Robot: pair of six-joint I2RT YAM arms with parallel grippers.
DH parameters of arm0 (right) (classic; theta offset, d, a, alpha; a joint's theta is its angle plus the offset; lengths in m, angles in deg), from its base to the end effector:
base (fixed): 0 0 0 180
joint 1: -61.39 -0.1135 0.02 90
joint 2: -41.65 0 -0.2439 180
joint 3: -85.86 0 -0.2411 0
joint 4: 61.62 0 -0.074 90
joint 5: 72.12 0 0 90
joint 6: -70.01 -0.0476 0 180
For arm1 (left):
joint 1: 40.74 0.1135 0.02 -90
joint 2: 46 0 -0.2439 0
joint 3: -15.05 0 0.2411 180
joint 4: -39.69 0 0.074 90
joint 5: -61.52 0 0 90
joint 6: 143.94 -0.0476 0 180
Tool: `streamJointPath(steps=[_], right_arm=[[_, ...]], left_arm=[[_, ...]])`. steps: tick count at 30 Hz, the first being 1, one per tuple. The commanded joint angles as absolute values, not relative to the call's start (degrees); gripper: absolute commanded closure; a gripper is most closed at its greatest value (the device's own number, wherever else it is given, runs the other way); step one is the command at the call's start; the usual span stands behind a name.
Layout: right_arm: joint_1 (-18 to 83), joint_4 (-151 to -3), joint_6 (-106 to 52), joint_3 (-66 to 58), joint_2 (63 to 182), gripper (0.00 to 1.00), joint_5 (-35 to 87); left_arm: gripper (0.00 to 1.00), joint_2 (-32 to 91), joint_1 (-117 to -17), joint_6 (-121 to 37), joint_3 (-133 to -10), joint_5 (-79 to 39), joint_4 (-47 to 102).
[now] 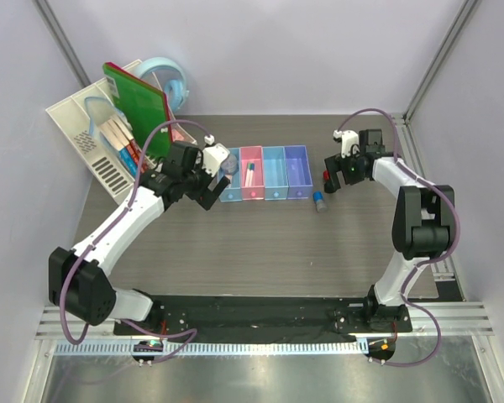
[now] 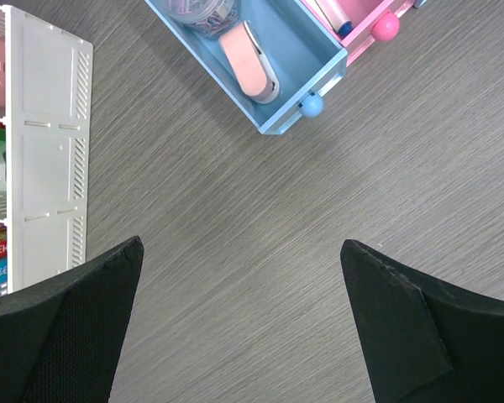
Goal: Sort the stationery into containers
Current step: Pick up the stationery from the center of the board.
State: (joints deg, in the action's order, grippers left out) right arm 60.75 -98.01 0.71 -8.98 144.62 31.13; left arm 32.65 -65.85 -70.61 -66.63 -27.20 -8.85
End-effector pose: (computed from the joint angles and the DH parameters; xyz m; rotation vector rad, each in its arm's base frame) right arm 0.3745 0.0151 0.1798 -0.5516 2.4245 0.1444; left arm 0.2694 -0.1274 0.2786 0.8541 2.2075 -0.0976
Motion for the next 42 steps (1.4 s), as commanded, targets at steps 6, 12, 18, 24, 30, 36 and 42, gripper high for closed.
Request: streamJointPath(steps=[6,12,18,24,30,36,42], right_arm=[[60.7,-97.2,-4.1,-4.5,147.3,0.09,35.3],[60.6,-97.1,-7.3,-5.5,147.9,0.13,35.5],[60.4,-94.1,-10.5,-8.5,146.7,0.2,33.8],[59.0,-93.9,-11.4,-9.1,146.3,0.23,31.9],[56.7,-93.1,-11.4,-10.0,146.7,0.26,30.1],[56.3,-93.0,-11.0,-9.9,147.7,0.38,29.3],[56.2,-93.1,-10.9,-10.2,147.6,0.47,29.0]], left_arm=[[0.0,34.1,-65.6,-70.4,-68.7,-25.6,-7.6],[0.0,34.7,-65.6,-71.0,-69.3,-25.7,-7.9],[0.0,34.9,-65.6,-71.2,-69.9,-25.5,-8.0],[0.0,34.8,-65.6,-71.7,-70.4,-25.5,-8.4],[0.0,34.3,-65.6,-72.0,-69.9,-25.5,-8.4],[0.0,33.7,-65.6,-72.4,-69.3,-25.7,-8.4],[0.0,33.5,-65.6,-72.4,-69.1,-26.3,-8.2]])
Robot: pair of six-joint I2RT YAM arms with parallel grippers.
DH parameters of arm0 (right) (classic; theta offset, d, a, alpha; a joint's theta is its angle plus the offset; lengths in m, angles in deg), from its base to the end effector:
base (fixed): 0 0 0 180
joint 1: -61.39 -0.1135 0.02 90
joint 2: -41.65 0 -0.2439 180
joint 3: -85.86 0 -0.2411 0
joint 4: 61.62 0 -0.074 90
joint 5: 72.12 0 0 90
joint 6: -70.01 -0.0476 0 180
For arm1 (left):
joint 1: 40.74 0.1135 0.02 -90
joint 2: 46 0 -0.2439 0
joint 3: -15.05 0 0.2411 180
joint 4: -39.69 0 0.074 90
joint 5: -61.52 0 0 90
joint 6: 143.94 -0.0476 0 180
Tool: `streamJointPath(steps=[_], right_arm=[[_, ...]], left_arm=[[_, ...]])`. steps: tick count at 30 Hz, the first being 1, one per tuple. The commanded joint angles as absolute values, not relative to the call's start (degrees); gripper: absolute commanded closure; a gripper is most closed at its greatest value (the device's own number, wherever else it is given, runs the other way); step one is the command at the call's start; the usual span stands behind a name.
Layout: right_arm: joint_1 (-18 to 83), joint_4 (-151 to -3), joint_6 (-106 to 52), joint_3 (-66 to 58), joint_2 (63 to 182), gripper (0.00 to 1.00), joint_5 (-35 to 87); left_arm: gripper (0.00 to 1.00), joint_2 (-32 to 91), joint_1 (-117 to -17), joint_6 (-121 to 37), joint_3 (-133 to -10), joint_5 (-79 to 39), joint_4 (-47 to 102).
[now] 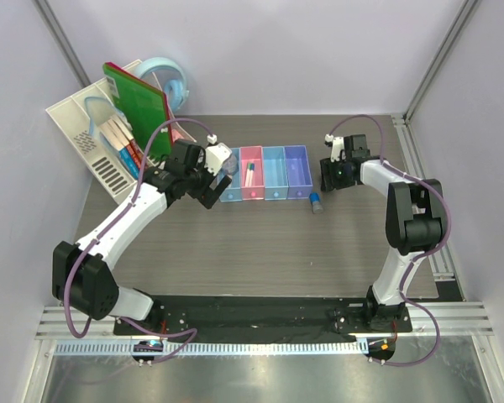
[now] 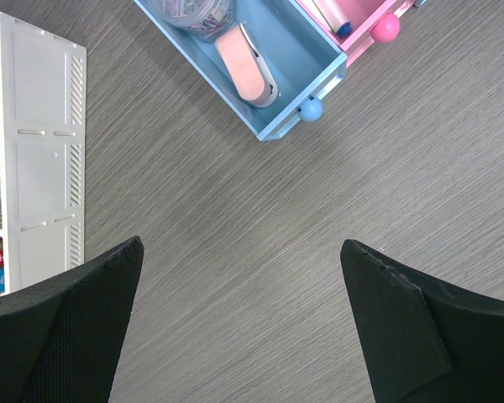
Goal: Sort the stationery into containers
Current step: Pick up the stationery from the center of the board.
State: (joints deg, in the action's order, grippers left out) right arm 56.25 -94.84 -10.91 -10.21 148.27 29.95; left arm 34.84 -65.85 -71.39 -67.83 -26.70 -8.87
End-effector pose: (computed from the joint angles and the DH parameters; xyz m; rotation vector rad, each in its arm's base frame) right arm 0.3773 0.0439 0.1544 -0.3946 2.5008 0.2407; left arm 0.2763 -0.1311 0.2747 0.8792 2.2166 -0.1005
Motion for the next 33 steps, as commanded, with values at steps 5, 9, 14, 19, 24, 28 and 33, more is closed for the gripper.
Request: streamJointPath(steps=[5,9,14,19,24,28,33], right_arm=[[56.2,-93.0,-10.3,-10.1,147.9,0.49,28.1],[56.1,-93.0,-10.1,-9.9,148.3,0.49,27.7],[56.0,-93.3,-10.9,-9.4,148.3,0.37,27.7],[55.7,-93.9,-12.6,-8.8,148.4,0.34,27.7],[55.2,-93.9,-16.2,-8.1,149.2,0.35,26.8],[54.4,-93.7,-17.8,-7.7,149.5,0.39,24.8],[53.7,-92.7,-18.5,-8.5,149.8,0.43,21.7]], left_arm=[[0.0,33.8,-65.6,-72.0,-68.8,-25.9,-8.0],[0.0,33.8,-65.6,-72.0,-68.4,-25.8,-7.7],[0.0,33.5,-65.6,-72.1,-68.1,-25.8,-7.6],[0.0,33.4,-65.6,-72.3,-68.3,-26.0,-7.7],[0.0,33.6,-65.6,-72.4,-68.5,-26.0,-7.7],[0.0,33.5,-65.6,-72.5,-68.7,-26.0,-7.8],[0.0,33.3,-65.6,-72.7,-68.4,-26.0,-7.9]])
